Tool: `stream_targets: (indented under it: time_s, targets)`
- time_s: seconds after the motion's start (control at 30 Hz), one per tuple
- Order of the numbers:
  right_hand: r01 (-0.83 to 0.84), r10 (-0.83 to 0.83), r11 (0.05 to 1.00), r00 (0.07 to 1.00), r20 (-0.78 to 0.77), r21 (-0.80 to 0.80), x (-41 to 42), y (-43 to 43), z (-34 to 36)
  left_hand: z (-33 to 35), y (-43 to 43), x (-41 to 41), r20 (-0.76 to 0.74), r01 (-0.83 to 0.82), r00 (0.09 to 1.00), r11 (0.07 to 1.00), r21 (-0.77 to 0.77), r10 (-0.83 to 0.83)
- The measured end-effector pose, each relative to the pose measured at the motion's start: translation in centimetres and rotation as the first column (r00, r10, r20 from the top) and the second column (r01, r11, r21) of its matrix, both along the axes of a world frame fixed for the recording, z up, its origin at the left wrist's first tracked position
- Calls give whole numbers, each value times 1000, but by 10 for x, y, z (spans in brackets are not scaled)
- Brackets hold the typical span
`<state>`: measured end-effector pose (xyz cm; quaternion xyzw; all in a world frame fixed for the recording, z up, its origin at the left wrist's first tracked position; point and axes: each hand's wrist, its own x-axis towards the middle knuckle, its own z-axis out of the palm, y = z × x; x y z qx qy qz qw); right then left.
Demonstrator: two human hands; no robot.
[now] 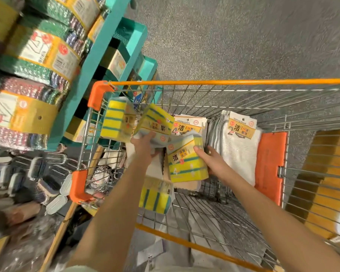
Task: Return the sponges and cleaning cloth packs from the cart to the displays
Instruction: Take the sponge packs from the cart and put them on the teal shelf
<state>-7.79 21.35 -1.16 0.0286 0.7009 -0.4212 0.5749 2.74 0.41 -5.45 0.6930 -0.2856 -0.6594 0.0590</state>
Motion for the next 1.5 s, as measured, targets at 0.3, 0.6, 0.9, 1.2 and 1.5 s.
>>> stream_targets:
  time_s: [0.3,0.6,0.9,1.2,1.5]
  targets:
    - [-33,34,999,990,-139,7,-1,-14,12,43,-29,30,-10,223,973,946,-234,-232]
    - [121,-169,978,938,-303,-171,-42,23,100,126,-12,67,-69,453,853,799,-395,-518]
    - [10,-172,887,935,-309,-462,-38,20,235,255,28,114,-180,299,866,771,-562,-467]
    - [47,-194,811,962,-193,-584,11,-46,307,336,15,194,-250,72,915,736,-673,-318]
    - [93,-194,757,977,-87,-647,75,-129,328,370,-36,277,-302,-85,934,704,-705,-190]
